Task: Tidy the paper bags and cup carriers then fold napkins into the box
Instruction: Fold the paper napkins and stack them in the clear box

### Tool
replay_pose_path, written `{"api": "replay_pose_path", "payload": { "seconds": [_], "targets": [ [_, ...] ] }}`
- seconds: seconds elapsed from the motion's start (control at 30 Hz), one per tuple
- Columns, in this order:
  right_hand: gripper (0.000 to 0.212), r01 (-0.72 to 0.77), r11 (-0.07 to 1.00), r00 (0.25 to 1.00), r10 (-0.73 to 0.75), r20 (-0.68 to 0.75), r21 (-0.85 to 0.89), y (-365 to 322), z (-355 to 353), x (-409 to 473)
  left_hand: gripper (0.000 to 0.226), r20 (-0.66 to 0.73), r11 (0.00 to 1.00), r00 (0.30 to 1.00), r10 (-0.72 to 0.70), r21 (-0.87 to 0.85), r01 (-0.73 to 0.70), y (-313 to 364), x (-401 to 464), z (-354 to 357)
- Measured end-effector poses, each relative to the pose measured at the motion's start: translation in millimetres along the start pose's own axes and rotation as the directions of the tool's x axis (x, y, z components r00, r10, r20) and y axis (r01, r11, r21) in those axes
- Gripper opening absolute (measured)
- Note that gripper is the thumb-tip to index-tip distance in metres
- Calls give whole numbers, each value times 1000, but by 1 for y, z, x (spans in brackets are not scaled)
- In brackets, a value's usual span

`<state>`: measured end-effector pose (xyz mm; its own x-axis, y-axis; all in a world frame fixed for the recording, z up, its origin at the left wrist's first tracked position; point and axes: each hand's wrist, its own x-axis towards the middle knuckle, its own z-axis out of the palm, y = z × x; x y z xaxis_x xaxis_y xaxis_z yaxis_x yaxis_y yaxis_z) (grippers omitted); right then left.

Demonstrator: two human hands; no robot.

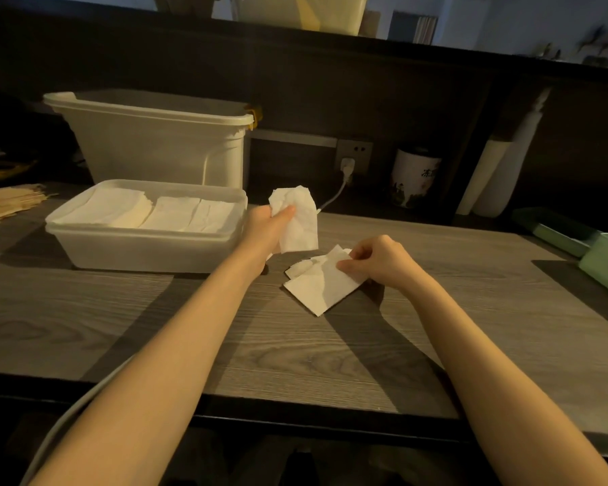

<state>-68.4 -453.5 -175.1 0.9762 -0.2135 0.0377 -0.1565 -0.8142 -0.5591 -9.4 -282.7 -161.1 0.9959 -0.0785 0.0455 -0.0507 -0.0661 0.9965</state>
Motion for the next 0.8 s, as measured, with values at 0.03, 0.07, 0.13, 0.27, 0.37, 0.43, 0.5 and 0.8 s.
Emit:
{"api": "replay_pose_path", "payload": {
  "seconds": [0.03,0.07,0.13,0.27,0.37,0.43,0.5,0.8],
  "targets": [
    [18,23,999,999,-22,-27,44,0,-3,-1,38,0,1000,1000,-7,7,7,0,-1,-1],
    [16,61,994,997,-55,-61,96,0,-6,-2,37,0,1000,1000,-15,13,15,0,-1,-1],
    [9,153,958,984,-124,-131,243,-2,-12,-5,37,8,999,1000,-23,29,22,-1,-1,-2],
    [3,310,795,947,-209,-244,521,-10,-21,-14,34,46,999,999,-13,47,11,-1,-2,-3],
    [7,298,691,954,-186,-237,658,-13,-23,-18,32,138,996,990,-4,85,-7,1,-6,2],
    [9,282,663,959,-185,-214,693,-15,-24,-18,25,228,997,974,4,78,-22,3,-11,7],
    [8,284,661,959,-182,-219,695,-16,-24,-17,13,314,998,949,-6,60,-13,4,-17,12],
    [12,348,765,904,-121,-410,542,-17,-17,-14,34,514,987,851,-111,-43,154,1,-26,24]
  ]
}}
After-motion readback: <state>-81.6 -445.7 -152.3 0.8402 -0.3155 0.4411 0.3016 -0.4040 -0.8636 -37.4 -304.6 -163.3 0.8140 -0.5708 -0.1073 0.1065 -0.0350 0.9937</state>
